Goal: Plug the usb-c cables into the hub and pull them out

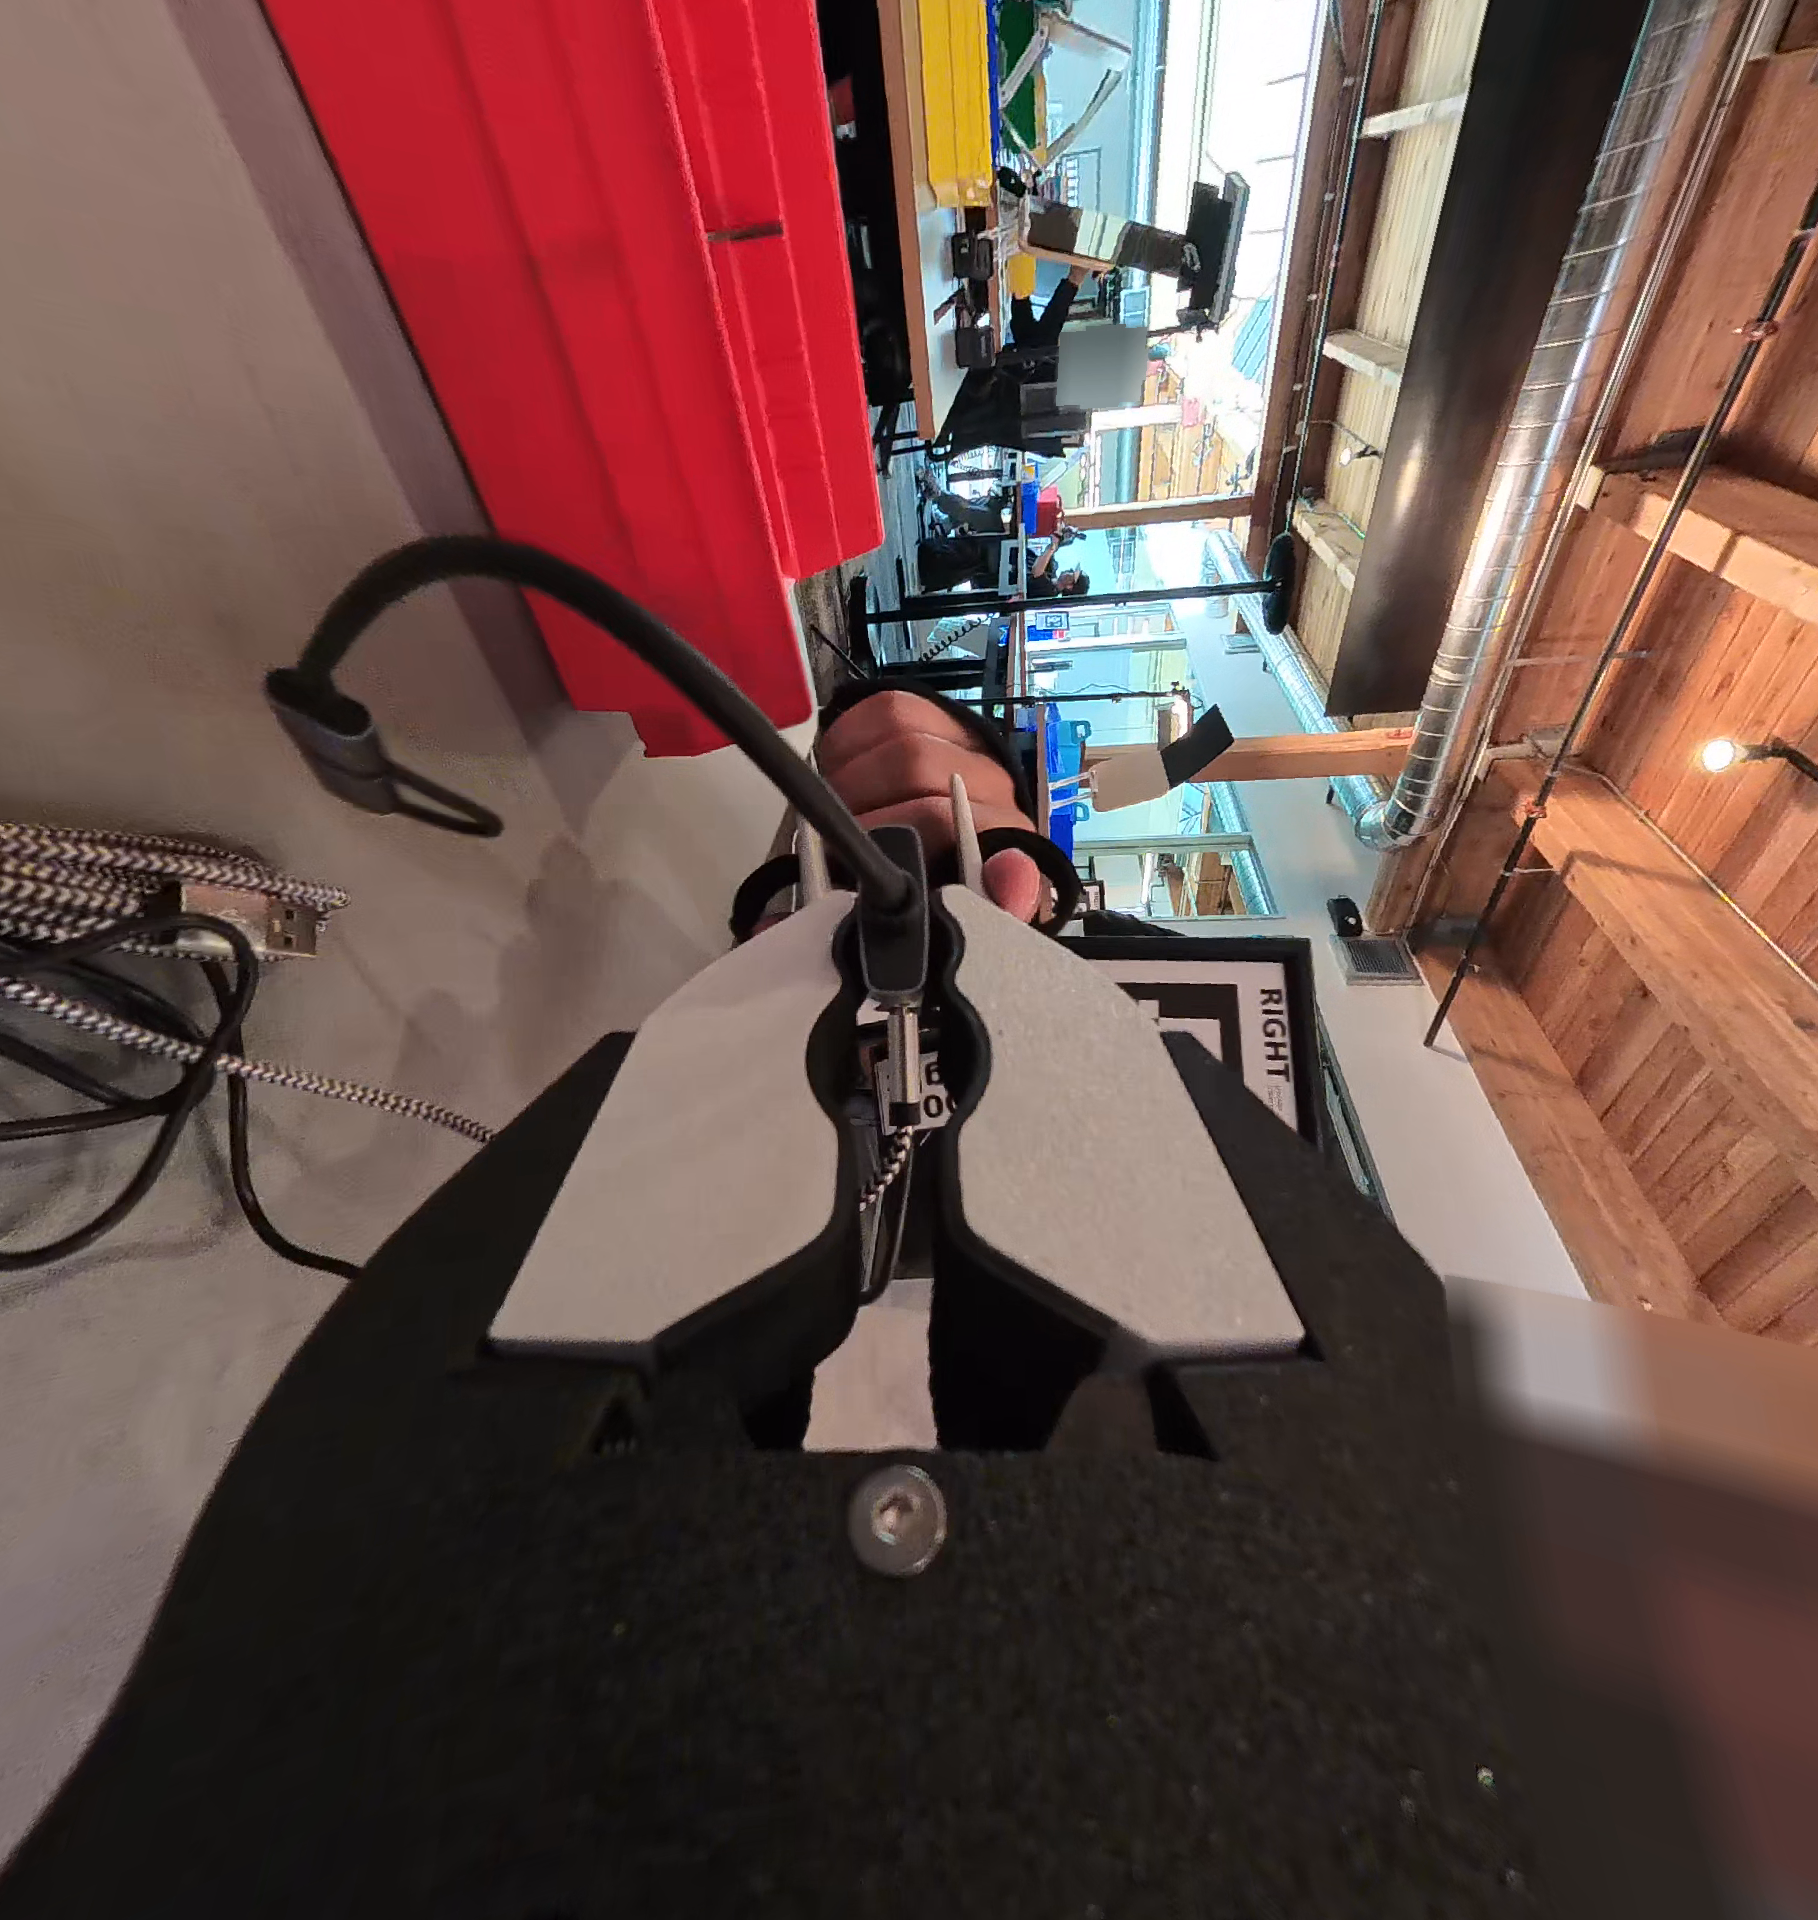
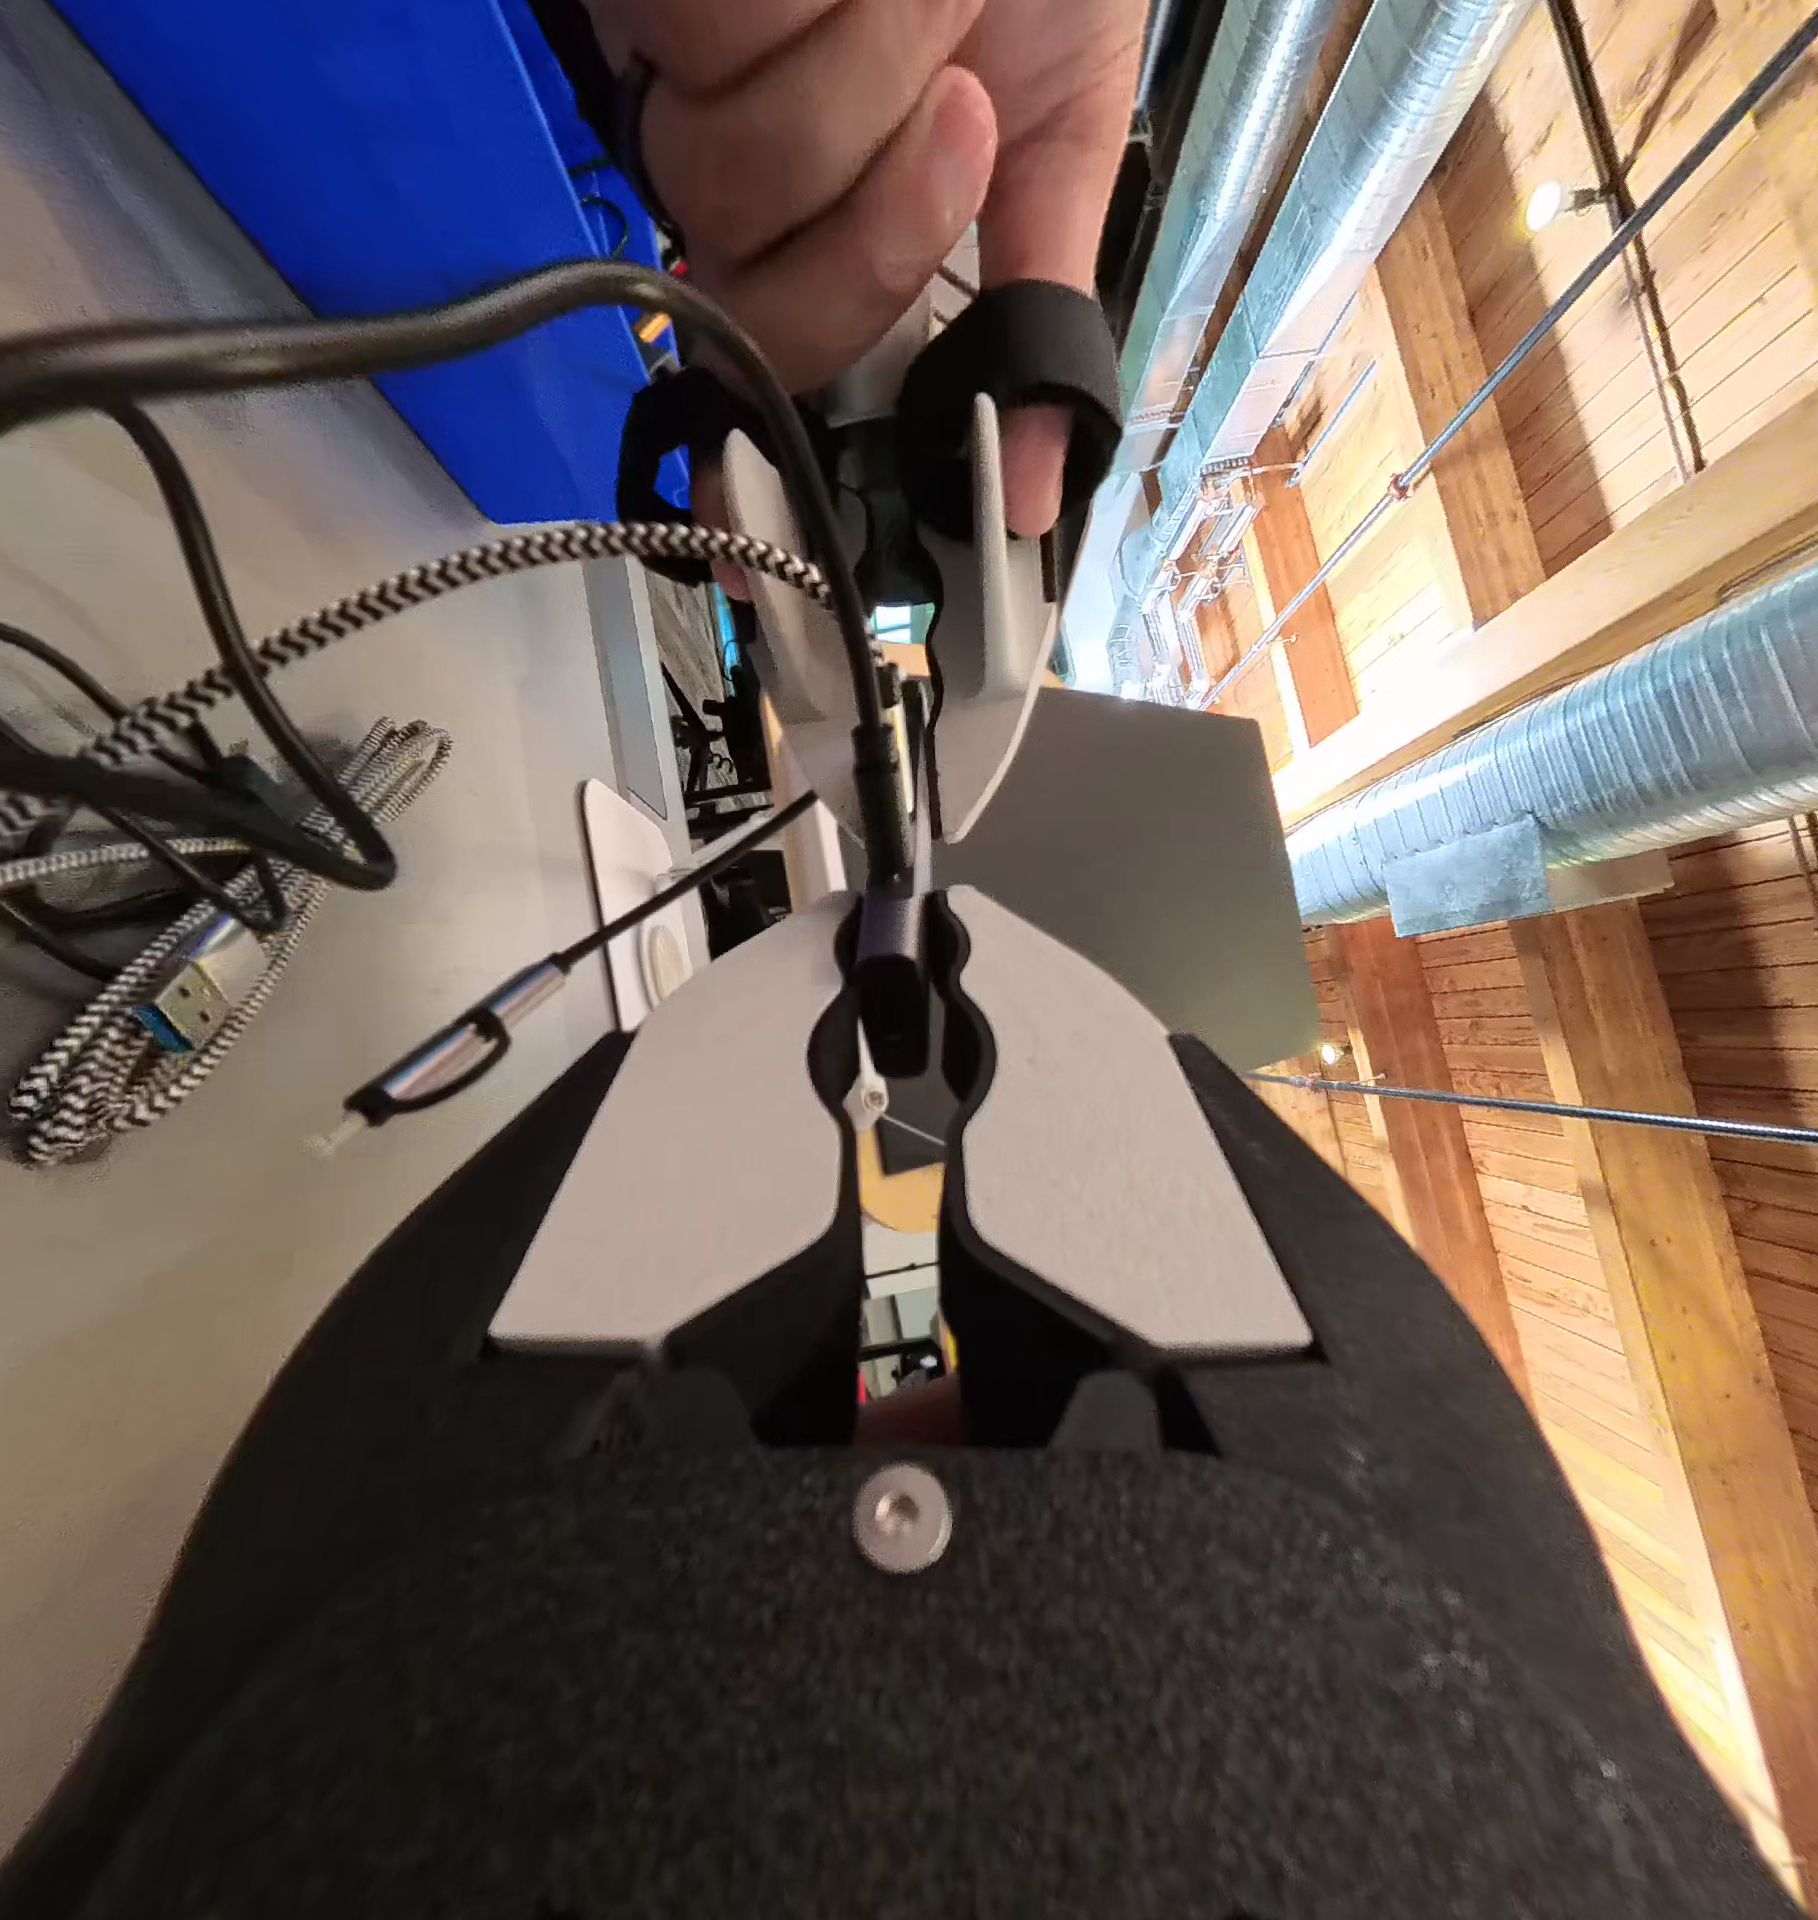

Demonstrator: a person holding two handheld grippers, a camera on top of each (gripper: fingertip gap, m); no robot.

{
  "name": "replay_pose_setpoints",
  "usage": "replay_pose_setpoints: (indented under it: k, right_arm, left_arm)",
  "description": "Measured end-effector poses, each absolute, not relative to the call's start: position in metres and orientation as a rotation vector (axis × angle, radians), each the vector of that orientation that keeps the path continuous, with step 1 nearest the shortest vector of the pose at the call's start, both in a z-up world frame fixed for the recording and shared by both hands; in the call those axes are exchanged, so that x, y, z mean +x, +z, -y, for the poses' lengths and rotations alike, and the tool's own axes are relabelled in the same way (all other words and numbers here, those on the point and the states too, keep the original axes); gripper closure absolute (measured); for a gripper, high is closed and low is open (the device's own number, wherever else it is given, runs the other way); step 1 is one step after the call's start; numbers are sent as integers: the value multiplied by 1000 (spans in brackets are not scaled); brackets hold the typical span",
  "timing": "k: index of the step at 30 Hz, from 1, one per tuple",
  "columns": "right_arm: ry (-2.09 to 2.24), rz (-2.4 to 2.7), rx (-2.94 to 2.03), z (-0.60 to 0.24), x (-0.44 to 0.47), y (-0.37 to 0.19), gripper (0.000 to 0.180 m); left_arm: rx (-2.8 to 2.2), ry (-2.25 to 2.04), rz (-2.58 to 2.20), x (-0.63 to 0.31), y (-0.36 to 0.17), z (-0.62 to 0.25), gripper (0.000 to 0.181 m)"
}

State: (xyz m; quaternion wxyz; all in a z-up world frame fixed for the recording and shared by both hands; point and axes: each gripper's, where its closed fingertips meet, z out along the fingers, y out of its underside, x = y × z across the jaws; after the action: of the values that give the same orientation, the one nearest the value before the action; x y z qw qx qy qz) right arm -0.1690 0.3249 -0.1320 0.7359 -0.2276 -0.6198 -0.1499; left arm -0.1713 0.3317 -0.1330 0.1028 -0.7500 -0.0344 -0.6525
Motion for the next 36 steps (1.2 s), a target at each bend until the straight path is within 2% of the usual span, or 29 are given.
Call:
replay_pose_setpoints:
  k: [8, 11, 13, 15, 17, 20, 27, 36]
  right_arm:
    - [-306, 1387, -459, -322, -174, -144, 171]
    - [-329, 1358, -473, -328, -180, -144, 171]
    - [-319, 1316, -503, -334, -185, -146, 171]
    - [-308, 1278, -517, -339, -189, -149, 171]
    - [-308, 1251, -504, -340, -198, -155, 171]
    - [-288, 1226, -516, -328, -217, -158, 171]
    - [-133, 1239, -547, -338, -241, -191, 171]
    - [-114, 1245, -455, -321, -239, -188, 171]
  left_arm:
    - [-2232, -1930, 103, -172, -148, -334, 172]
    - [-2219, -1807, 66, -178, -146, -338, 169]
    - [-2163, -1678, -26, -187, -136, -335, 152]
    - [-2081, -1419, -125, -205, -129, -327, 150]
    - [-2027, -1098, -226, -220, -137, -314, 149]
    - [-1891, -907, -283, -228, -144, -284, 149]
    - [-1777, -713, -221, -257, -164, -260, 151]
    - [-1820, -555, -416, -233, -182, -283, 155]
